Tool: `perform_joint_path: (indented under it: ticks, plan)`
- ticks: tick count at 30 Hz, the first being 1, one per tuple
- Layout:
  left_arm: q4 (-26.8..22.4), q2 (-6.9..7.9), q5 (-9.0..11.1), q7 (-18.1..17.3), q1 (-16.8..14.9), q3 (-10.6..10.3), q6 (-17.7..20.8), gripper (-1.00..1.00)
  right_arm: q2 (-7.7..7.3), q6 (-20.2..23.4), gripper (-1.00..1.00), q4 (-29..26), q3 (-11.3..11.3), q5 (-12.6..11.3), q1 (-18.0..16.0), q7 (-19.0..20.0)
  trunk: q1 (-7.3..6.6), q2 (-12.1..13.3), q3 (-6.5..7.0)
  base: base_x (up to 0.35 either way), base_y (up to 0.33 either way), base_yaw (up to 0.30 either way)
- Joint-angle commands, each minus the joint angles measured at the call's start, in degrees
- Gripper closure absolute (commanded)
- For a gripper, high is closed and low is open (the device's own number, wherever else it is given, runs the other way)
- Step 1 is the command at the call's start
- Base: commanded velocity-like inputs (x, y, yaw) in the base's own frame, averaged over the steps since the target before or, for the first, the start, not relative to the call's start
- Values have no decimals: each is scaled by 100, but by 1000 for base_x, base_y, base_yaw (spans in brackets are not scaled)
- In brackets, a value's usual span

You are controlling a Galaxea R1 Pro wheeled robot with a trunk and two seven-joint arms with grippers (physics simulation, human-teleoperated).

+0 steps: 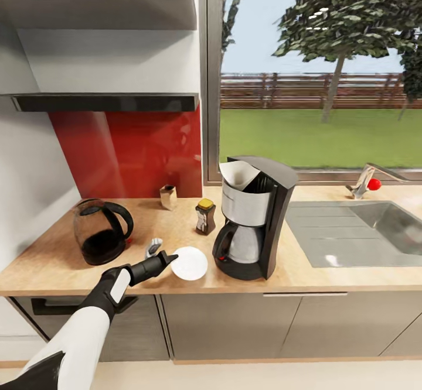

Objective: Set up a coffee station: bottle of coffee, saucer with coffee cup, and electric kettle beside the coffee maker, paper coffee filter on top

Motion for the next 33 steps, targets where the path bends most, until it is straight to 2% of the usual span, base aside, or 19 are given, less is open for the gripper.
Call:
perform_joint_path:
  ticks: [1, 6, 13, 21, 31, 32, 33]
  plan:
    - [2, -5, -2, -9, -6, 35, 27, 100, 0, 2, -100, 2, 48, -58, -5, 9, 3, -12, -12, 6, 0, 0]
    - [7, -11, 19, -11, 140, 29, 19, 100, 0, 2, -100, 2, 48, -56, -5, 9, 3, -12, -12, 38, 0, 0]
    - [8, -35, 22, 19, 143, 29, 17, 100, 0, 2, -100, 2, 48, -49, -5, 9, 3, -12, -12, 37, 0, 0]
    - [7, -47, 44, 157, 146, 29, 19, 100, 0, 2, -100, 2, 48, -48, -5, 9, 3, -12, -12, 193, 0, 0]
    - [17, -50, 16, 162, 208, 33, 3, 100, 0, 2, -100, 2, 48, -47, -5, 9, 3, -12, -12, 14, 0, 0]
    - [16, -51, 30, 162, 250, 31, -61, 100, 0, 2, -100, 2, 48, -47, -5, 9, 3, -12, -12, 0, 0, 0]
    - [52, -55, 32, 190, 301, 29, -468, 100, 0, 2, -100, 2, 48, -47, -5, 9, 3, -12, -12, 0, 0, 0]
